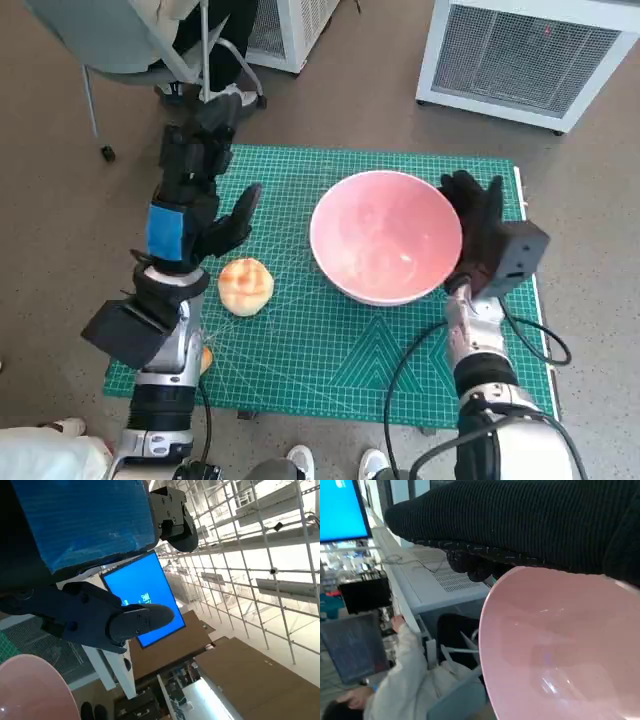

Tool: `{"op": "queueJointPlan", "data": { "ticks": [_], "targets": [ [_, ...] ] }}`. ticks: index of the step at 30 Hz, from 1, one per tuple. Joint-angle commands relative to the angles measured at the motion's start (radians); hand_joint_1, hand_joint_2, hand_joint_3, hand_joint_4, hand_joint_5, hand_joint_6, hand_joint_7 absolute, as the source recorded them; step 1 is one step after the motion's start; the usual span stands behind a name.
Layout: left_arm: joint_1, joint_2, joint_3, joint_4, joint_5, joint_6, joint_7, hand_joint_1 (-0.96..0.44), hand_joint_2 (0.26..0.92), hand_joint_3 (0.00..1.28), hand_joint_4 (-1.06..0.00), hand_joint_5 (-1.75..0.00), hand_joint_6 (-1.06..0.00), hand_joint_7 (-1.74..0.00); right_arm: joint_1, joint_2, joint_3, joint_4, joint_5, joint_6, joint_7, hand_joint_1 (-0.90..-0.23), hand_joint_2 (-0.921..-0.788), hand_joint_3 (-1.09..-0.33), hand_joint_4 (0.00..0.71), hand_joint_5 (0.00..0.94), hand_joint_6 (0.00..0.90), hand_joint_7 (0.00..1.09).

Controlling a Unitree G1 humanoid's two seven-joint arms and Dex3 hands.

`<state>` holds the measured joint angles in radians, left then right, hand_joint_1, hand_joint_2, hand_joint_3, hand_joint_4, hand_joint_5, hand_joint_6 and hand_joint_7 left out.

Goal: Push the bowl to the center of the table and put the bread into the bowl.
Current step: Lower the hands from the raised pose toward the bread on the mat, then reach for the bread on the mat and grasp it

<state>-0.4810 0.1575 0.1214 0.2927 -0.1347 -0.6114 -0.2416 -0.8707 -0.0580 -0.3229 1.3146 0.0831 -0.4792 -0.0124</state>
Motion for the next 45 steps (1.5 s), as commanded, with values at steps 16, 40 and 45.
{"op": "queueJointPlan", "data": {
  "ticks": [16, 40, 45],
  "targets": [
    [0.139, 0.314, 0.084, -0.1, 0.057, -0.008, -0.133, -0.33, 0.921, 0.45, -0.29, -0.04, -0.06, -0.69, -0.015, -0.119, 0.026, -0.036, -0.026, -0.129, 0.001, -0.542, -0.921, -0.807, 0.314, 0.001, 0.31, 0.14],
    [0.362, 0.871, 0.099, -0.387, 0.123, 0.211, -0.573, -0.17, 0.748, 0.0, -0.29, 0.0, -0.34, -0.2, 0.08, -0.095, 0.079, -0.42, 0.265, -0.494, 0.559, -0.594, -0.921, -0.795, 0.349, 0.012, 0.307, 0.13],
    [0.377, 0.878, 0.074, -0.369, 0.188, 0.14, -0.569, -0.2, 0.704, 0.0, -0.3, 0.0, -0.39, -0.12, 0.1, -0.077, 0.089, -0.475, 0.291, -0.479, 0.597, -0.583, -0.921, -0.79, 0.358, 0.013, 0.312, 0.12]
  ]
}}
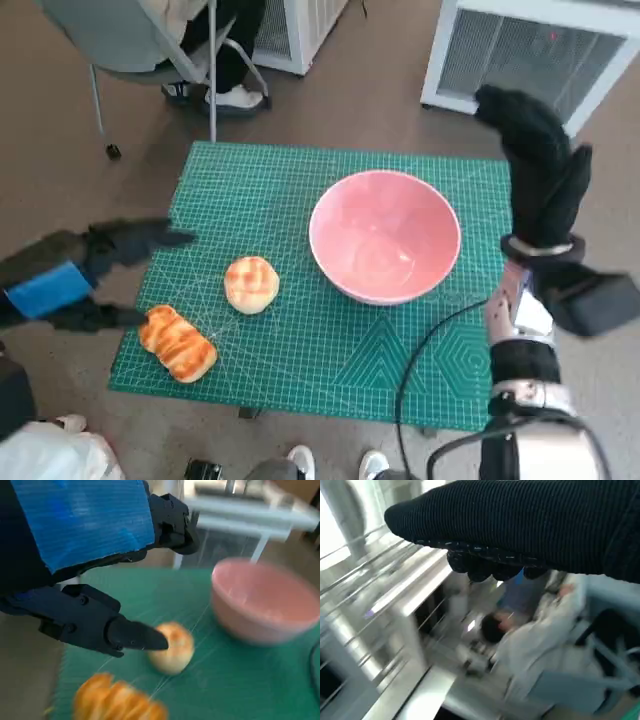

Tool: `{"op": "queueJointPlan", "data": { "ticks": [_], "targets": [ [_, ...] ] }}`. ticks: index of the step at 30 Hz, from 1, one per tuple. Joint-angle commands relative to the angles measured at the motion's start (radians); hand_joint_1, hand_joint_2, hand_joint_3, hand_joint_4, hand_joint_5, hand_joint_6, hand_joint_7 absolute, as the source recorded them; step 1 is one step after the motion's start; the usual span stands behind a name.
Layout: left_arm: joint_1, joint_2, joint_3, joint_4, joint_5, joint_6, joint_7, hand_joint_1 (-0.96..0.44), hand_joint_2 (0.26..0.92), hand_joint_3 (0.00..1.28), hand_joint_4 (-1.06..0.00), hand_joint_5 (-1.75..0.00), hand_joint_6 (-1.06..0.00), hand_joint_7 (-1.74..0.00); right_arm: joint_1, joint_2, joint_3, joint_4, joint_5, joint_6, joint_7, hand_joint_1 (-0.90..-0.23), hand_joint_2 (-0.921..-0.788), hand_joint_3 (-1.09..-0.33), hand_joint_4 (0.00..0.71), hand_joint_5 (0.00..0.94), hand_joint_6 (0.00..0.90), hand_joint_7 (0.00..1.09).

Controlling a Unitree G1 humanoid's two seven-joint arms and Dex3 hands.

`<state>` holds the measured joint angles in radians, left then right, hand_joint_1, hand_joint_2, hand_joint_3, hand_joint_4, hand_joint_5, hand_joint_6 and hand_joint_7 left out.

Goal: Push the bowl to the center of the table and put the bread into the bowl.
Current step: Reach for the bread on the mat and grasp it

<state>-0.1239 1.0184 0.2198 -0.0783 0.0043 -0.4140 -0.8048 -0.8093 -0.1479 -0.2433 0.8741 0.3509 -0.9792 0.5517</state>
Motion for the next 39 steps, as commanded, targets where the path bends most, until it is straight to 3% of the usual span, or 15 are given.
{"op": "queueJointPlan", "data": {
  "ticks": [1, 14, 39],
  "targets": [
    [0.021, 0.021, -0.032, 0.012, 0.068, -0.08, -0.004, -0.2, 0.701, 0.0, -0.3, 0.0, -0.39, -0.11, 0.041, 0.017, 0.011, -0.044, 0.027, 0.023, 0.037, -0.581, -0.921, -0.789, 0.359, 0.013, 0.313, 0.12],
    [0.035, 0.036, -0.106, 0.107, 0.211, -0.229, 0.013, -0.3, 0.665, 0.0, -0.32, 0.0, -0.43, -0.05, 0.046, 0.025, 0.006, -0.065, 0.051, 0.05, 0.071, -0.585, -0.921, -0.773, 0.37, 0.01, 0.324, 0.12],
    [0.075, 0.036, -0.218, 0.181, 0.279, -0.16, -0.004, -0.17, 0.664, 0.0, -0.26, 0.0, -0.39, 0.0, 0.057, 0.02, 0.0, -0.064, 0.033, 0.077, 0.052, -0.588, -0.921, -0.772, 0.373, 0.004, 0.341, 0.12]
  ]
}}
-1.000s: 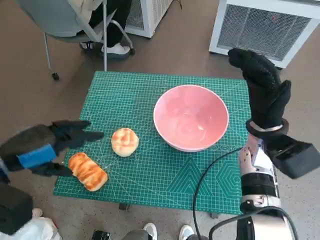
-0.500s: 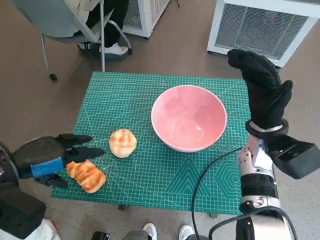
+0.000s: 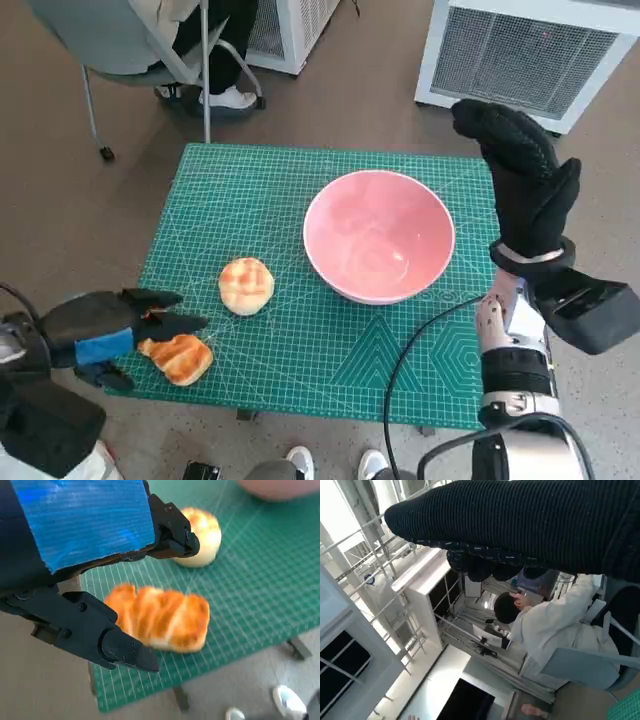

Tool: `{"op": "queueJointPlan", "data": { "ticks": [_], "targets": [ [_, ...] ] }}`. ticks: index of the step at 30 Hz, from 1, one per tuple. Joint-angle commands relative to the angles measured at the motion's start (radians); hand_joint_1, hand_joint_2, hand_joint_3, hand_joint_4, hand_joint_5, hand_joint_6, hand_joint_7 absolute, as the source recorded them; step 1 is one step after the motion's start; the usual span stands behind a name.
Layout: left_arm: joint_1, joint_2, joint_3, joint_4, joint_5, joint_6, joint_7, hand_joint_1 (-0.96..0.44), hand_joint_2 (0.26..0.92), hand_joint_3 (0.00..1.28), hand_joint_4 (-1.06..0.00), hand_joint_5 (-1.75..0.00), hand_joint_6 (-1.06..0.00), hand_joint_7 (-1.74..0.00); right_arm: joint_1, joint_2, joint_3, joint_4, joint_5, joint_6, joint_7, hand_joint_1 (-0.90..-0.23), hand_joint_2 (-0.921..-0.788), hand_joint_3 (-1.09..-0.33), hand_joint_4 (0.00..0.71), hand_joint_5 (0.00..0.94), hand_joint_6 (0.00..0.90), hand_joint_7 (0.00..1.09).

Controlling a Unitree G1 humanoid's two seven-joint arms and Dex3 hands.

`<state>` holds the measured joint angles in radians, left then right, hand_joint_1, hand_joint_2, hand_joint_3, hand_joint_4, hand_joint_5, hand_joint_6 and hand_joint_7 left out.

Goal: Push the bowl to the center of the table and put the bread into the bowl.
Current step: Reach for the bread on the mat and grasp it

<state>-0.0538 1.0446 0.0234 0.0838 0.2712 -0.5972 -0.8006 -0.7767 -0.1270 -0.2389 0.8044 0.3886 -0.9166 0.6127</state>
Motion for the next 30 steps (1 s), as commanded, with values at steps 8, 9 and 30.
{"op": "queueJointPlan", "data": {
  "ticks": [8, 9, 30],
  "targets": [
    [-0.009, -0.03, -0.064, 0.083, 0.013, 0.038, 0.023, -0.11, 0.67, 0.0, -0.24, 0.0, -0.37, 0.0, 0.025, 0.003, -0.003, 0.005, -0.011, 0.018, -0.017, -0.59, -0.921, -0.772, 0.373, 0.003, 0.342, 0.12],
    [-0.012, -0.037, -0.07, 0.094, 0.015, 0.037, 0.029, -0.11, 0.671, 0.0, -0.25, 0.0, -0.37, 0.0, 0.026, 0.004, -0.003, 0.005, -0.012, 0.016, -0.018, -0.591, -0.921, -0.772, 0.373, 0.003, 0.342, 0.12],
    [-0.124, -0.149, -0.175, 0.415, 0.175, -0.236, 0.376, 0.0, 0.913, 0.06, -0.72, -1.07, -0.67, -0.87, 0.032, 0.015, -0.005, 0.012, 0.013, 0.016, 0.009, -0.605, -0.921, -0.769, 0.379, 0.003, 0.33, 0.1]
  ]
}}
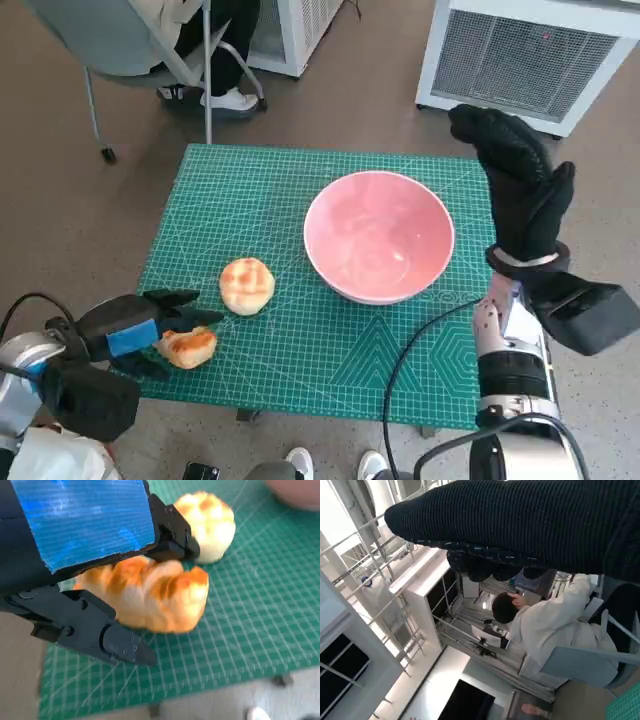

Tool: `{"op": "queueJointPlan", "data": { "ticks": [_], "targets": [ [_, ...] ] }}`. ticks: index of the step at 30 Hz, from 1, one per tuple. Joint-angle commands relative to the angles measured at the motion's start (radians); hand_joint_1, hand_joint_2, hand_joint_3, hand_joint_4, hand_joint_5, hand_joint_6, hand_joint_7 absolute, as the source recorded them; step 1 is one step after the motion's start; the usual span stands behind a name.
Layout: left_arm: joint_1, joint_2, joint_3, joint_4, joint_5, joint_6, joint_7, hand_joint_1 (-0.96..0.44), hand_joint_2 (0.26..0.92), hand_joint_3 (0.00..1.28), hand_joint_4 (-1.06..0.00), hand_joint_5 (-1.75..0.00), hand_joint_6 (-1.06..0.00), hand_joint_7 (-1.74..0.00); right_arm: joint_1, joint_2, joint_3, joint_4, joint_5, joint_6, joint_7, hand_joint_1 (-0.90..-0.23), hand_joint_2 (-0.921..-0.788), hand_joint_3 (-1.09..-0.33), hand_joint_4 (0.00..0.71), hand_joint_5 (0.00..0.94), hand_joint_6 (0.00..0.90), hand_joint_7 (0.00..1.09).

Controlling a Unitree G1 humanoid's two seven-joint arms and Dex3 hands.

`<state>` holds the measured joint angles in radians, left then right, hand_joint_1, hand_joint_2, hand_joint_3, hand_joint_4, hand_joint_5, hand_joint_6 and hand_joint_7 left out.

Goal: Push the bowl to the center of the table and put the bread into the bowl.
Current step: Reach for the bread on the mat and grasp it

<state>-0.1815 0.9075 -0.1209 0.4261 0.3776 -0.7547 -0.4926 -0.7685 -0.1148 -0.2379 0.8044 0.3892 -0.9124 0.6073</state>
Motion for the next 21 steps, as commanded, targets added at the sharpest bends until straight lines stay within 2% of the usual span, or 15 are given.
{"op": "queueJointPlan", "data": {
  "ticks": [1, 6, 10, 21],
  "targets": [
    [-0.006, -0.014, -0.032, 0.096, 0.078, -0.1, 0.093, 0.0, 0.915, 0.06, -0.71, -1.15, -0.68, -0.91, 0.024, 0.004, -0.007, 0.013, 0.015, 0.013, 0.018, -0.605, -0.921, -0.768, 0.379, 0.003, 0.33, 0.1],
    [-0.052, -0.025, -0.049, 0.19, 0.108, -0.167, 0.172, 0.0, 0.92, 0.05, -0.67, -1.2, -0.69, -1.05, 0.026, 0.008, -0.01, 0.019, 0.017, 0.012, 0.025, -0.604, -0.921, -0.766, 0.38, 0.003, 0.334, 0.1],
    [-0.08, -0.025, -0.066, 0.223, 0.132, -0.172, 0.203, 0.0, 0.92, 0.06, -0.65, -1.19, -0.69, -1.12, 0.029, 0.01, -0.01, 0.021, 0.012, 0.009, 0.025, -0.603, -0.921, -0.764, 0.384, 0.004, 0.341, 0.1],
    [-0.127, 0.013, -0.018, 0.172, -0.037, -0.161, 0.117, 0.0, 0.92, 0.05, -0.65, -1.18, -0.7, -1.1, 0.038, 0.004, -0.018, 0.013, 0.007, 0.013, 0.018, -0.595, -0.921, -0.762, 0.387, 0.004, 0.343, 0.1]
  ]
}}
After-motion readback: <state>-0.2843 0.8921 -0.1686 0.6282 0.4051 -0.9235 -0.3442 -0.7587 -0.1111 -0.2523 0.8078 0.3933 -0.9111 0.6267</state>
